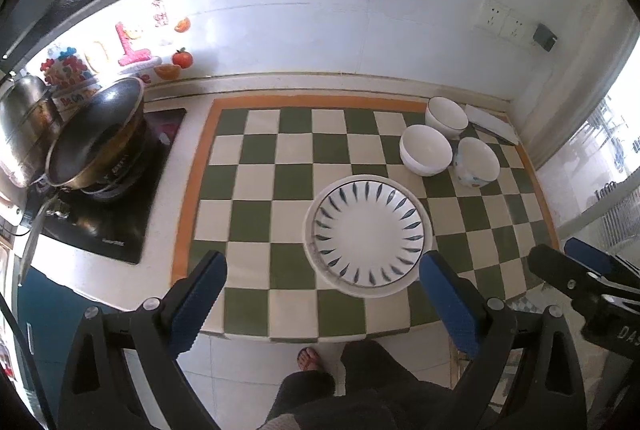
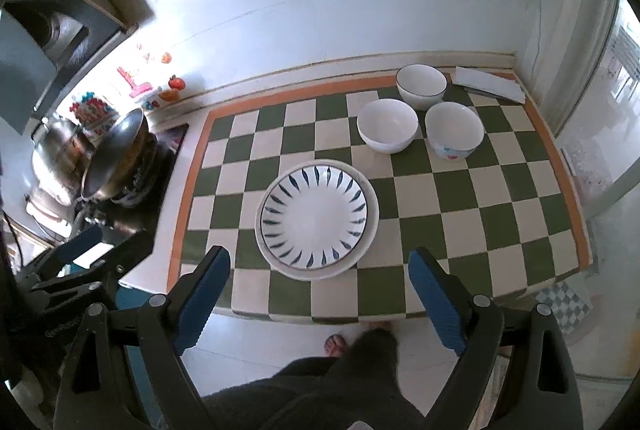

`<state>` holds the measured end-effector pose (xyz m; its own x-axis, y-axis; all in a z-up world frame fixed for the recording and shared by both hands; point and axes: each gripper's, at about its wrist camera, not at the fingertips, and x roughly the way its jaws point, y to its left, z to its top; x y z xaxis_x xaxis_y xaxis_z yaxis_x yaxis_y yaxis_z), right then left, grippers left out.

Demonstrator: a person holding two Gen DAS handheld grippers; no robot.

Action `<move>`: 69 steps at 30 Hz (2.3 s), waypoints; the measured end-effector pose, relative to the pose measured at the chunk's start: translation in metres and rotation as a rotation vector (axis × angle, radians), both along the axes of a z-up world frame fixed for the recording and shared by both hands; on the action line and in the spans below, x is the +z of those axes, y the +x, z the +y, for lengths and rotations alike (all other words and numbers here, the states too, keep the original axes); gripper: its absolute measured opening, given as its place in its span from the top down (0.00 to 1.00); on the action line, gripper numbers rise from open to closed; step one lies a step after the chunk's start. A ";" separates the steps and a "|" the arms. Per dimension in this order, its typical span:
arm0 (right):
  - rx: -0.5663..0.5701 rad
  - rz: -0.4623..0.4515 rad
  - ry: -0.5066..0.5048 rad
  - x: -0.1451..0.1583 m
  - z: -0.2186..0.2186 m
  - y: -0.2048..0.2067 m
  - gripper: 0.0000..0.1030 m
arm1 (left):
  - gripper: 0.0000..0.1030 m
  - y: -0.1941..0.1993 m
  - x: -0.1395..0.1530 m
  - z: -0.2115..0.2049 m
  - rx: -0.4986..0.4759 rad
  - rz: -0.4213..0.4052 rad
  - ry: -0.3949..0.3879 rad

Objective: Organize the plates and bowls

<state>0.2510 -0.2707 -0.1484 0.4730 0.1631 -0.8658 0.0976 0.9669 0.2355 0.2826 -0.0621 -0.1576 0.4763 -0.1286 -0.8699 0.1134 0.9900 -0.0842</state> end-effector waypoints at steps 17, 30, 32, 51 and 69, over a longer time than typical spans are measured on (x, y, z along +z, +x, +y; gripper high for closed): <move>0.039 0.156 0.159 -0.114 -0.164 0.211 0.09 | 0.00 0.204 -0.113 -0.135 -0.006 0.204 -0.025; 0.328 0.462 0.077 -0.237 -0.166 0.369 0.58 | 0.57 0.278 -0.222 -0.171 0.078 0.509 -0.074; 0.352 0.495 0.074 -0.252 -0.163 0.375 0.65 | 0.71 0.279 -0.234 -0.173 0.084 0.543 -0.083; 0.348 0.489 0.076 -0.253 -0.157 0.359 0.93 | 0.90 0.270 -0.211 -0.178 0.083 0.490 -0.080; 0.215 0.456 0.140 -0.192 -0.200 0.227 0.92 | 0.90 0.194 -0.168 -0.211 -0.144 0.468 -0.042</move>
